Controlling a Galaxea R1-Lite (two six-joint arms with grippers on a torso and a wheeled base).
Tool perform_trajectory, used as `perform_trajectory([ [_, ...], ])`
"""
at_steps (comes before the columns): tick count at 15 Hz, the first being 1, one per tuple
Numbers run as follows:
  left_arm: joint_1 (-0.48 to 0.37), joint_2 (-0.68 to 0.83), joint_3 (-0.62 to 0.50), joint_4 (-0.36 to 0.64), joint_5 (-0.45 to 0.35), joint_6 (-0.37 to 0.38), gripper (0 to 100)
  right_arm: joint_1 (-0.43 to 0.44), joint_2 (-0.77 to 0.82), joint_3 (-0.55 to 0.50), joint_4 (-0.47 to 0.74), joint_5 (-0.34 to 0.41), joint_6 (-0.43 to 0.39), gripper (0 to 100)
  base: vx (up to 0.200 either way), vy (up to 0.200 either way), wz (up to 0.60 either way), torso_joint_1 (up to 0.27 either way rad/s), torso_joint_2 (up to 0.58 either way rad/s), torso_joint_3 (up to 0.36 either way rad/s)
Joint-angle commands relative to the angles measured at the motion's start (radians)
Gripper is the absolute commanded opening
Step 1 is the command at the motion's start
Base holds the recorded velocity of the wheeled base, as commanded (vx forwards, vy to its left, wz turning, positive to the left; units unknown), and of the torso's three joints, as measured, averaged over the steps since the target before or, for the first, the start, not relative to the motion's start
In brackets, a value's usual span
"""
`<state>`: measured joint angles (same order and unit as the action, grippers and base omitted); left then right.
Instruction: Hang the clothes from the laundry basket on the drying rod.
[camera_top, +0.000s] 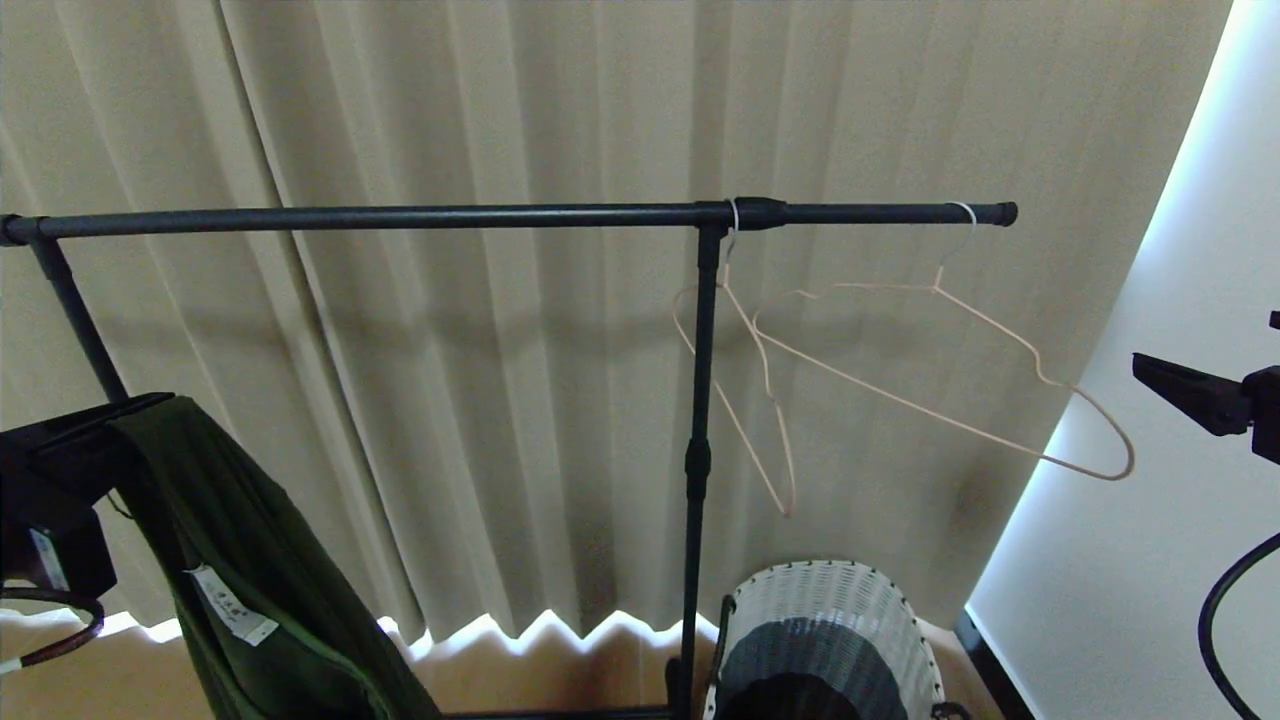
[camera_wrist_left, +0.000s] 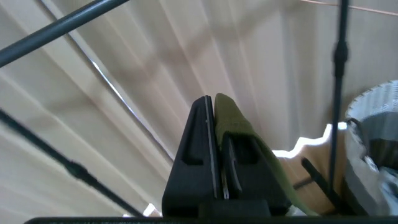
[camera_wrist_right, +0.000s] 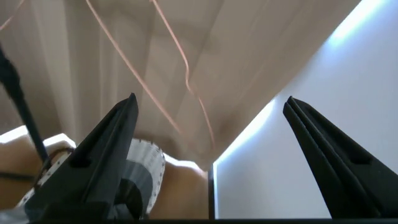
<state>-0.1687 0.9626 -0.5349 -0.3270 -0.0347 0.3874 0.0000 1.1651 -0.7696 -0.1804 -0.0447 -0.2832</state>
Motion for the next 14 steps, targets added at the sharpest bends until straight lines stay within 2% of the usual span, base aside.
perform_trajectory([
  [1,0.000,0.002,0.009,-0.018,-0.001,-0.001,0,-0.002,0.021,-0.013,-0.001,0.000,0.001,100,0.000,0.000,0.00,0.000,0.00,0.000],
  [2,0.000,0.004,0.018,-0.035,-0.001,-0.001,0,-0.020,0.070,-0.047,-0.004,0.002,0.016,100,0.000,0.000,0.00,0.000,0.00,0.000],
  [5,-0.003,0.002,0.027,-0.043,-0.004,0.002,0,-0.067,0.191,-0.128,-0.008,0.069,0.027,100,0.000,0.000,0.00,0.000,0.00,0.000],
  [9,-0.008,0.001,0.029,-0.043,-0.008,0.001,0,-0.117,0.366,-0.203,-0.008,0.250,0.025,100,0.000,0.000,0.00,0.000,0.00,0.000],
  [14,-0.008,-0.010,0.038,-0.043,-0.008,0.001,0,-0.117,0.470,-0.220,-0.008,0.325,0.022,100,0.000,0.000,0.00,0.000,0.00,0.000],
])
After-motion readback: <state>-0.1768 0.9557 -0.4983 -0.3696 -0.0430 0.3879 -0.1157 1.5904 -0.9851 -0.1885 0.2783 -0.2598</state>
